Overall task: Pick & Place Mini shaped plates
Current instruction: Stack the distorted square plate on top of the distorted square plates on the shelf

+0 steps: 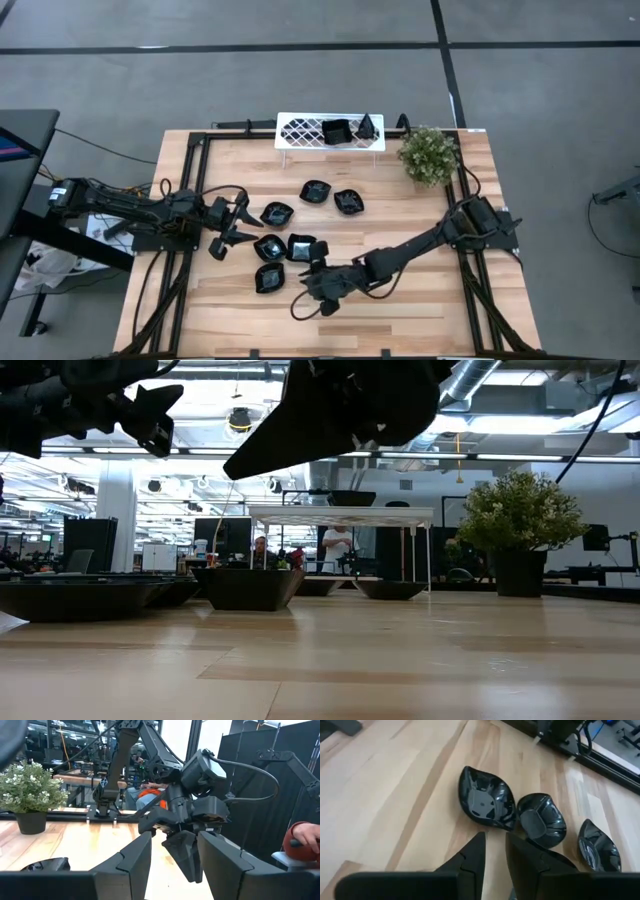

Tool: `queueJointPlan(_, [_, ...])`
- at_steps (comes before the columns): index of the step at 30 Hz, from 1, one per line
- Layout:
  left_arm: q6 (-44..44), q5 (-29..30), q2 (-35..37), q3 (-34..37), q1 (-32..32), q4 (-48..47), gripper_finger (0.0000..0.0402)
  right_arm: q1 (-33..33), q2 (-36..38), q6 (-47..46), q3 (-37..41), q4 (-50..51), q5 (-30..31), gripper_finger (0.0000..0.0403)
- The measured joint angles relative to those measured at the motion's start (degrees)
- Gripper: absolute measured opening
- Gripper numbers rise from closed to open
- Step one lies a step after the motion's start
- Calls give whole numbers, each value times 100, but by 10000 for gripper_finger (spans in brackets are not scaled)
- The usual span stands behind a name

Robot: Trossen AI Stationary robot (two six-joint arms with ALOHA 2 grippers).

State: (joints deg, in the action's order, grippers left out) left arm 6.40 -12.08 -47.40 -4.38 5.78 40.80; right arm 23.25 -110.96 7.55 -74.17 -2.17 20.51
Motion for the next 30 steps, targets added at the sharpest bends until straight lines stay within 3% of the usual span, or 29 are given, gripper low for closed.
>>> queueJointPlan(12, [5,0,0,0,0,-5,163,-81,2,-225,31,286,4,73])
queueJointPlan(24, [27,0,0,2,1,8,163,-234,-359,-77,33,-10,21,153])
queueJointPlan(30, [28,0,4,4,1,17,163,-394,-462,5,34,-13,46,165])
